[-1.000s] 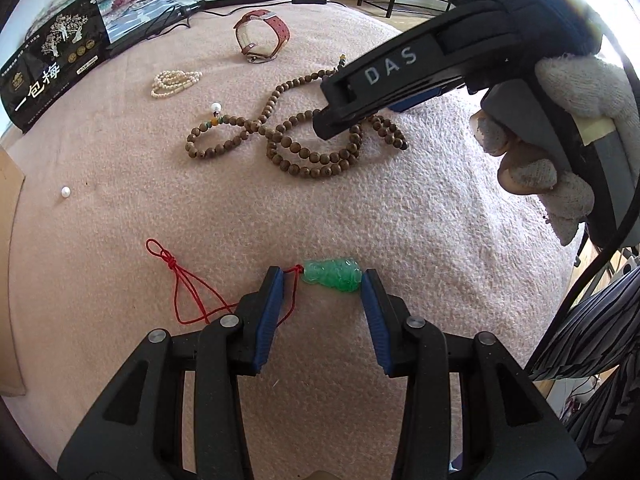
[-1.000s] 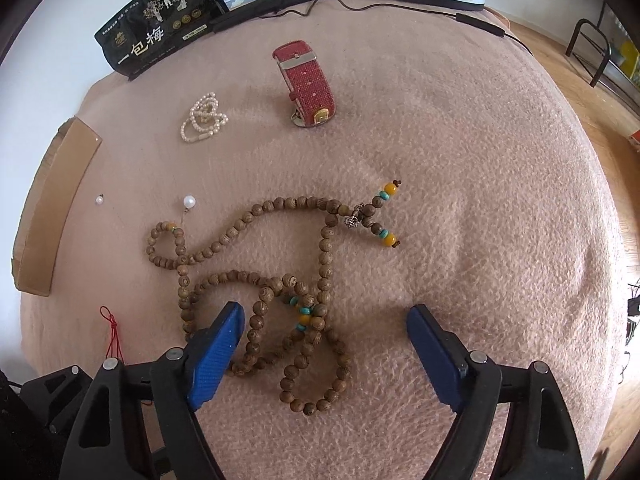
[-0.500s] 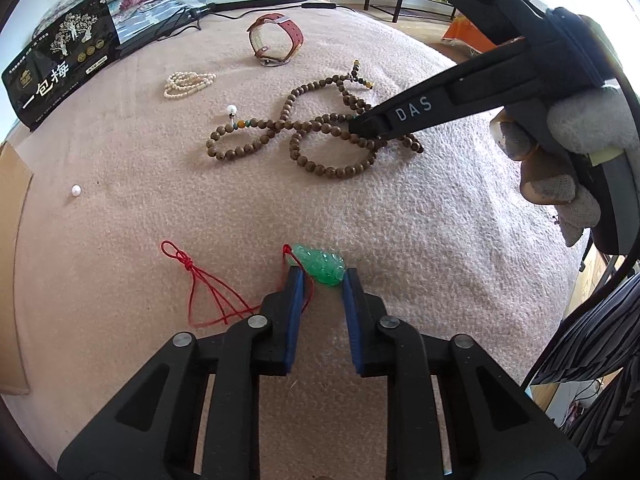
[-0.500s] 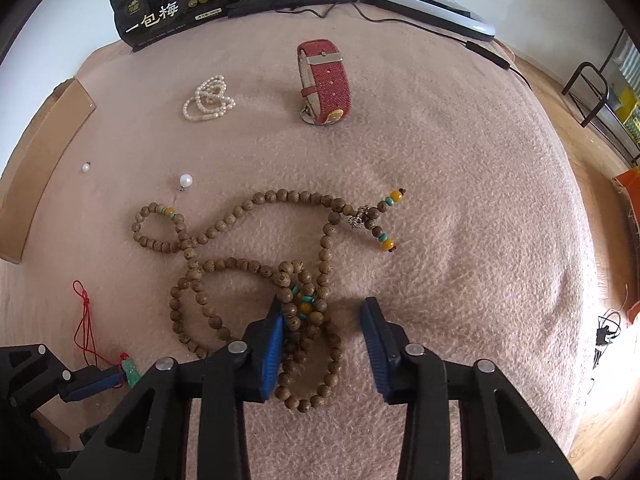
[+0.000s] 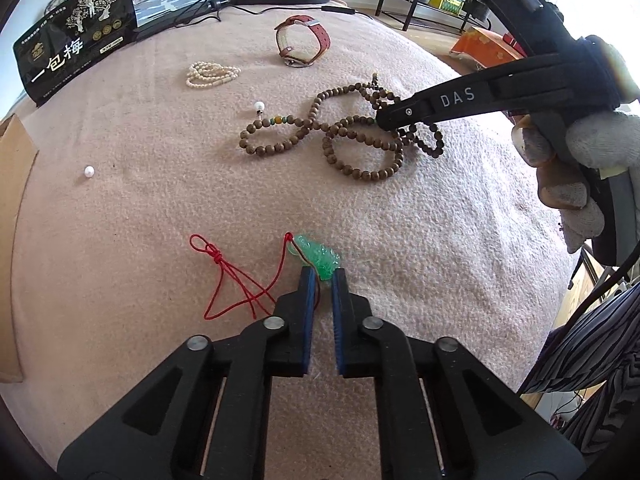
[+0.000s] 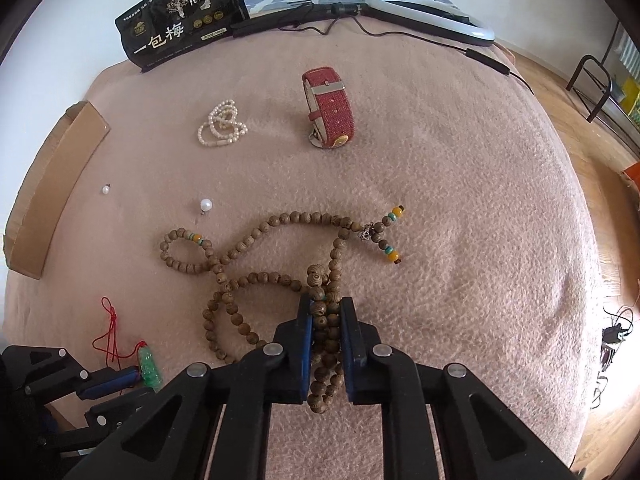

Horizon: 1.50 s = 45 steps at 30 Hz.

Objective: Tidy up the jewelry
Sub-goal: 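Lift the jade pendant with the left tool while the right tool lifts the prayer beads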

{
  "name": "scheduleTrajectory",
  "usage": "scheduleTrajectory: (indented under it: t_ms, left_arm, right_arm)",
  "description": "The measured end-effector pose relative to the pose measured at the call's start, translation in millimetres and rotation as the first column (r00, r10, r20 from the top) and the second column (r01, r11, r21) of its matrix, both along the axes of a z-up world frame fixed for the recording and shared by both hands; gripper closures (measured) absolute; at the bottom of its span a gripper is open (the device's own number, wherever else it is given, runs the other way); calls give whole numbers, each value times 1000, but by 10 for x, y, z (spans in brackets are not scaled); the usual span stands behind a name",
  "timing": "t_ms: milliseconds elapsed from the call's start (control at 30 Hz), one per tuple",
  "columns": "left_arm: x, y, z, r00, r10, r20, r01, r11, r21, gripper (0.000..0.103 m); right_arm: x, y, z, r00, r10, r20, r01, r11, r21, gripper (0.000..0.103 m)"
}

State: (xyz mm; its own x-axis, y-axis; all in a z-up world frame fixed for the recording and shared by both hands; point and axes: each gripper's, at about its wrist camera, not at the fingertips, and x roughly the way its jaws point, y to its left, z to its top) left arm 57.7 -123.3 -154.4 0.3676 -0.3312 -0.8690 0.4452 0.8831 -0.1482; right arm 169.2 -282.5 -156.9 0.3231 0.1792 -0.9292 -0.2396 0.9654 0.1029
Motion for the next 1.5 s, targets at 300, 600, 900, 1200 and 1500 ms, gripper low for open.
scheduleTrajectory:
  t_ms: [300,600,900,1200,1500]
  left_arm:
    - [-6,44,-5,1000,12,3,-12,1000,1,99]
    - [-16,28,36,999,15,48,-17,999,34,51]
    - [31,-146,-36,984,-132,116,115,983,143,49]
    - [70,-105,-58,981,-166,103,153,981,123,74]
    - [100,-61,-43,987,-138,82,131,988,79,83]
  right_arm:
    - [0,-33,81,1000,-20,23,20,1000,8,93]
    - [-9,-48,36,1000,-21,8,21,1000,17,93]
    - [28,-61,-10,1000,-20,-12,20,999,32,93]
    - [54,-81,-33,999,-23,-26,24,999,39,93]
    - [31,-55,75,1000,-18,-4,19,999,51,93]
